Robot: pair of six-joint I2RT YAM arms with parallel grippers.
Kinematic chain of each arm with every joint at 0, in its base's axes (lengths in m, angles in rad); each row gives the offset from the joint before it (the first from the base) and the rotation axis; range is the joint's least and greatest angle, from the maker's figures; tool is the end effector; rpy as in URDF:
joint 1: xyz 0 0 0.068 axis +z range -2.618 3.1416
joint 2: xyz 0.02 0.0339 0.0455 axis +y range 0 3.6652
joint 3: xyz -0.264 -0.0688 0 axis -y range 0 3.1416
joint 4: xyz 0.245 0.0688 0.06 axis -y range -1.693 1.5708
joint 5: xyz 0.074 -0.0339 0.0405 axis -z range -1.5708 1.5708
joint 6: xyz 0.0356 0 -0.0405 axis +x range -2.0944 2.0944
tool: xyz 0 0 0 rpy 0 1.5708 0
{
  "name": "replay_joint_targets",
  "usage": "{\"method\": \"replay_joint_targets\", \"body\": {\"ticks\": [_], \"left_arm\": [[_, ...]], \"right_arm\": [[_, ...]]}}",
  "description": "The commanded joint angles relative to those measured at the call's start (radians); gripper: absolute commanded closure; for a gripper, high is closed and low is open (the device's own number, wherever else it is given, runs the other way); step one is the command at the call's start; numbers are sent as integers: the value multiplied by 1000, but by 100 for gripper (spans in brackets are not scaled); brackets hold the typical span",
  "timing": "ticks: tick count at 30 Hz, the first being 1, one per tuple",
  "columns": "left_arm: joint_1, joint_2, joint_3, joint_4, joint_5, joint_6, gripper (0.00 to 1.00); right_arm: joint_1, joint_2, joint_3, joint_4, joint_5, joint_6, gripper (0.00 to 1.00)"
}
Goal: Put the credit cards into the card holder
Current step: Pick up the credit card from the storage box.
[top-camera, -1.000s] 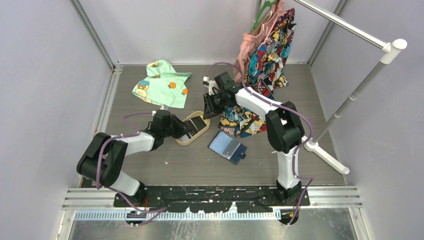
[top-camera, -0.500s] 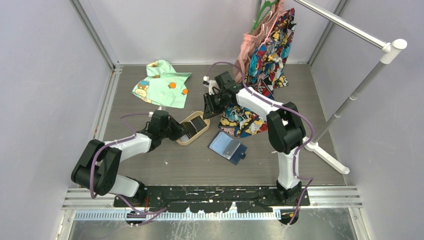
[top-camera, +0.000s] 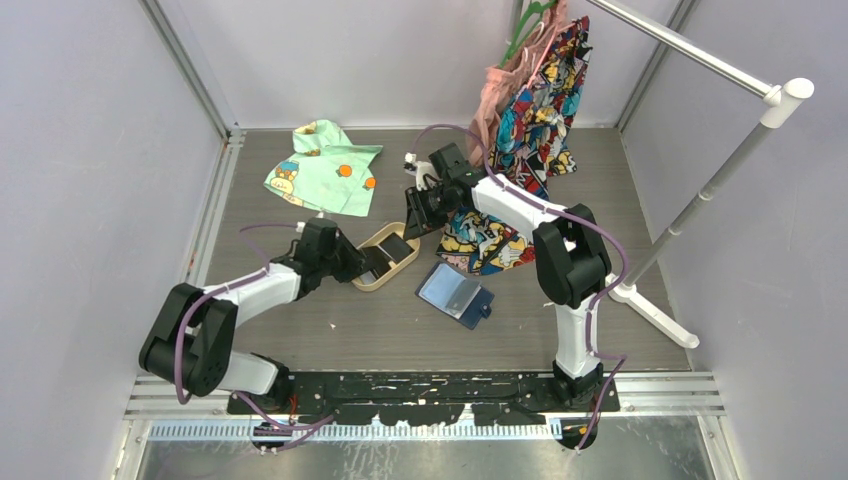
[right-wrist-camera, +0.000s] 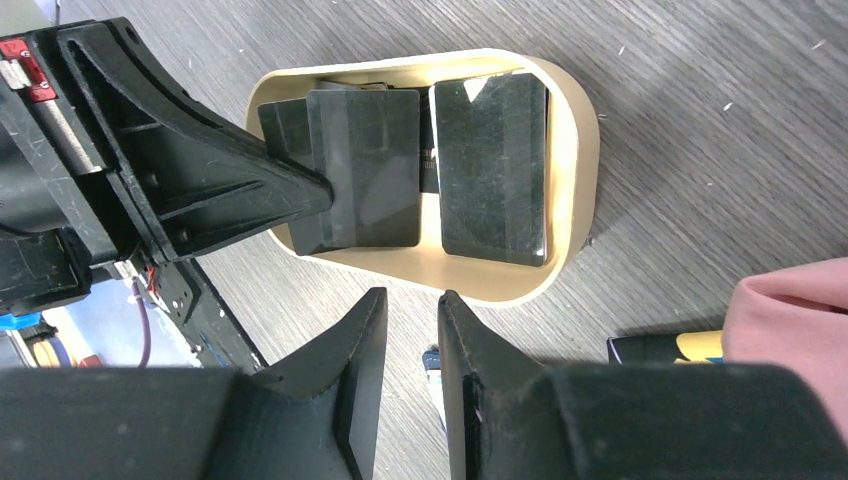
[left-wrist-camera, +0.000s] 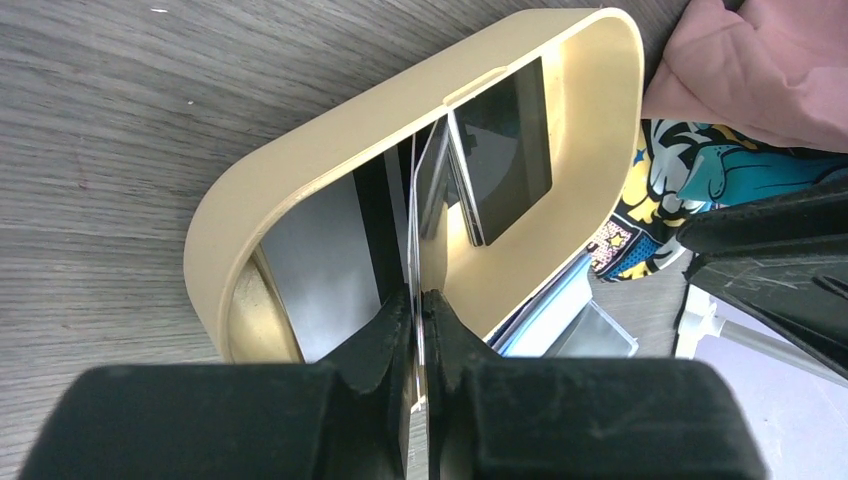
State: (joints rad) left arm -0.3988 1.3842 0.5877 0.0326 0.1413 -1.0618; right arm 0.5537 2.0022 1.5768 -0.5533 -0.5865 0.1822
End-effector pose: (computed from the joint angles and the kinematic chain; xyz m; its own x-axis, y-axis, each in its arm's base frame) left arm 0.2414 -0.1072 0.1641 -0.7282 -0.6313 -0.2668 -0.3236 0.6599 -0.6781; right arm 0.3606 0.2461 0.2209 -0.8211 -0.3302 -0.4657 -0.5612 0.6160 0.5528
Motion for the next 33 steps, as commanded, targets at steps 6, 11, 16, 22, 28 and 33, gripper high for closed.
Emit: {"method": "replay_joint_targets", "body": {"ticks": [6,11,16,22,28,33], "left_arm": [[3,36,44,16,9,17,87],[5,47,46,38,19,8,92],[4,18,55,-5,9,31,93],[7,18,65,-16,32,43,86],[9,19,61,-15,45,41,85],[10,6,59,-30,38,45,89]], "right_arm": [[6,-77,-1,25,-22,-15,68],[6,-77,-1,24,-22,-17,68],[10,-76,-2,24,-34,-23,66],[26,-64,5,18,-47,-31,61],[65,-40,20,7,-39,-43,62],[78,-23,34,-3,-33,-46,63]]}}
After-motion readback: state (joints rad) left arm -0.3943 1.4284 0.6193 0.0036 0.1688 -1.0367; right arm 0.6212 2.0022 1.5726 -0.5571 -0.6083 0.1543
